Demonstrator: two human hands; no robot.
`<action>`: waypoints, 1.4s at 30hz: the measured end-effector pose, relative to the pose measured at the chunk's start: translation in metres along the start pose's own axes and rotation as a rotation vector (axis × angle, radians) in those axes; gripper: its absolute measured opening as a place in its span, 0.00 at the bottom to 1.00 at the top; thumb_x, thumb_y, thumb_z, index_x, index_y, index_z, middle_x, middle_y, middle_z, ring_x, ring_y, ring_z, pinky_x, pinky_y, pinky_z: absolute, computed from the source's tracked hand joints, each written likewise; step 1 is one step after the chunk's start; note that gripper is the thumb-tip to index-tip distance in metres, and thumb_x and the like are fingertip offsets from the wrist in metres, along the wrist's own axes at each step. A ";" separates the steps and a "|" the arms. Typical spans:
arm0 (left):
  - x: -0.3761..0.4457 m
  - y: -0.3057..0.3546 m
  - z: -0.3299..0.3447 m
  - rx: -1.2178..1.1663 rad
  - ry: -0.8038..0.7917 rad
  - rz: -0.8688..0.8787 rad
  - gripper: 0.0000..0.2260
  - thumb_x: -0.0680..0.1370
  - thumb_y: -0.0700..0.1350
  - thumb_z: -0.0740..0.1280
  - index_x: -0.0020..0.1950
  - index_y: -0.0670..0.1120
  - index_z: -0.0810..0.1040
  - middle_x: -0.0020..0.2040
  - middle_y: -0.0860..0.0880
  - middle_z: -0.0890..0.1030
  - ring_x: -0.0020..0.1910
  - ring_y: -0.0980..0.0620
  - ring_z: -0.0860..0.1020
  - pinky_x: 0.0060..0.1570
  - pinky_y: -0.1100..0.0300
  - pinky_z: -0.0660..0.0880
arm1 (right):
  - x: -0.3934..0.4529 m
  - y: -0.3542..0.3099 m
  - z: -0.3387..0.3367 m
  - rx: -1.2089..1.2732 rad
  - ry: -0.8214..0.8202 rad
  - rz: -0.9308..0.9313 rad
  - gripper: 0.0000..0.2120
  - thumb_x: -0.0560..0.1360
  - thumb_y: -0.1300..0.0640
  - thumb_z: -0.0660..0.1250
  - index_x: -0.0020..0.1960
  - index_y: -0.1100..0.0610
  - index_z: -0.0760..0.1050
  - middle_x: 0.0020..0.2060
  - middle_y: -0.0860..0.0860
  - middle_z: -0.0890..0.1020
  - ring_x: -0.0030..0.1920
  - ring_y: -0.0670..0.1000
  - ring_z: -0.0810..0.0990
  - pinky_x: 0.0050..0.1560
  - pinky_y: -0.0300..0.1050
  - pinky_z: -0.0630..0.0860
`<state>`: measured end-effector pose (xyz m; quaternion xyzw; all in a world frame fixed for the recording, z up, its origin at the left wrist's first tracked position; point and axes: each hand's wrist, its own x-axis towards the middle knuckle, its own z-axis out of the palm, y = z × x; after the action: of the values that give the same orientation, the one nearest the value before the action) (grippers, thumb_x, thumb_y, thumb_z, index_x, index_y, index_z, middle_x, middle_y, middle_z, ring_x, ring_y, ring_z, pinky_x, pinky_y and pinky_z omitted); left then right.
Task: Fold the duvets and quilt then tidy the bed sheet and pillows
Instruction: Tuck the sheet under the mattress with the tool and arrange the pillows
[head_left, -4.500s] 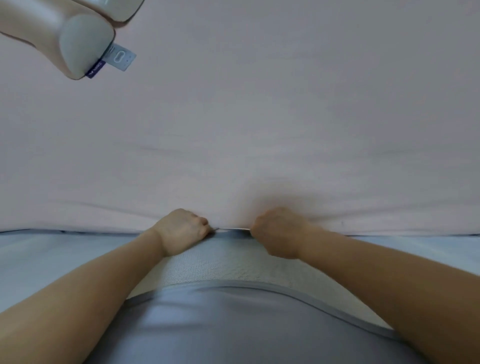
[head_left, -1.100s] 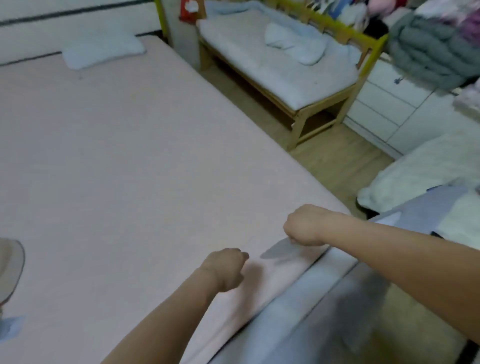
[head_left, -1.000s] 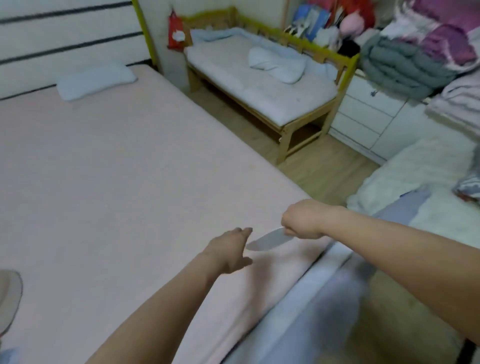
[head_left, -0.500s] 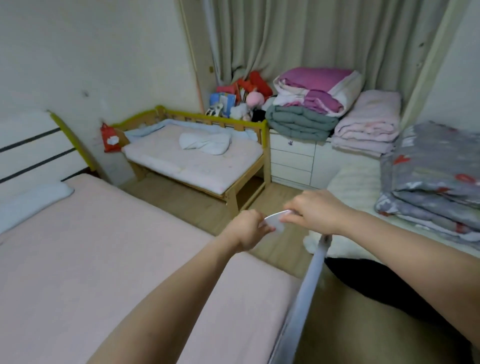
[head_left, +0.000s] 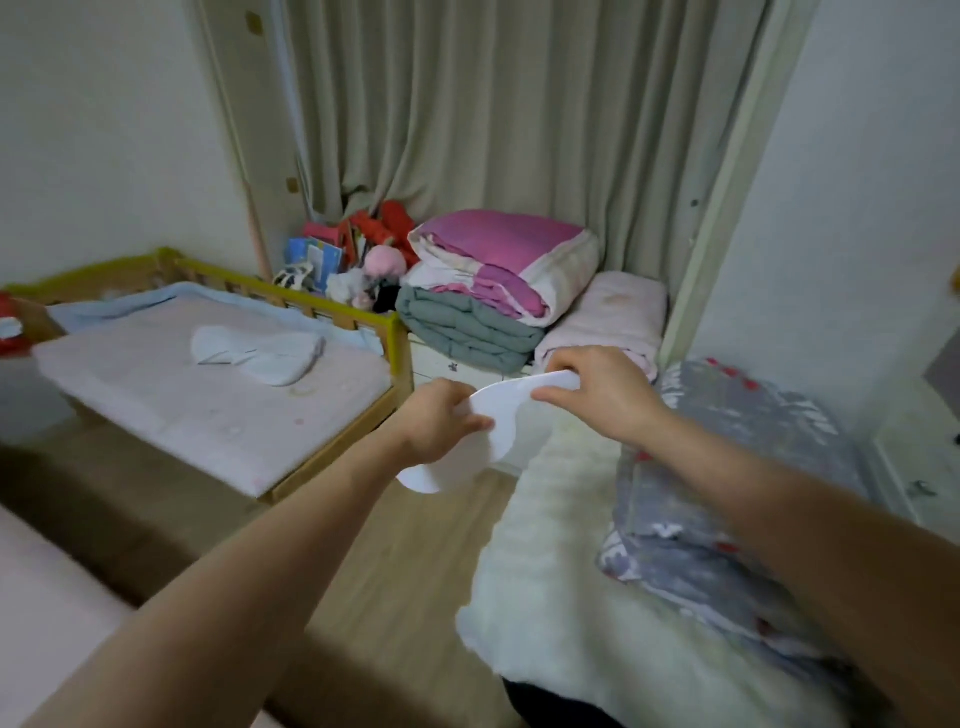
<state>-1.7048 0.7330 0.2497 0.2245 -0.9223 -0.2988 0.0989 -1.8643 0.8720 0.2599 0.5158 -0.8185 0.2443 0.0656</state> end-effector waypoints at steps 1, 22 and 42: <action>0.024 -0.003 -0.001 -0.009 0.012 -0.002 0.11 0.78 0.49 0.67 0.53 0.42 0.80 0.45 0.47 0.77 0.44 0.48 0.74 0.33 0.61 0.66 | 0.020 0.017 -0.004 0.101 0.007 0.044 0.10 0.70 0.48 0.73 0.42 0.56 0.79 0.38 0.51 0.82 0.41 0.52 0.78 0.42 0.49 0.73; 0.415 0.072 -0.002 -0.390 0.102 0.055 0.18 0.80 0.52 0.62 0.34 0.46 0.67 0.31 0.50 0.70 0.33 0.51 0.67 0.32 0.60 0.62 | 0.289 0.222 -0.057 1.316 0.551 0.495 0.13 0.82 0.63 0.57 0.40 0.64 0.73 0.33 0.60 0.79 0.31 0.53 0.82 0.42 0.45 0.82; 0.786 0.002 -0.081 -0.650 0.032 0.066 0.06 0.78 0.39 0.65 0.51 0.38 0.80 0.47 0.42 0.79 0.47 0.46 0.77 0.48 0.53 0.76 | 0.592 0.280 0.046 0.853 0.455 0.742 0.07 0.77 0.62 0.66 0.51 0.66 0.77 0.41 0.58 0.81 0.36 0.50 0.81 0.31 0.39 0.80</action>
<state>-2.3713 0.3218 0.3539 0.1559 -0.7838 -0.5705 0.1895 -2.3752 0.4670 0.3395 0.1119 -0.7390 0.6613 -0.0634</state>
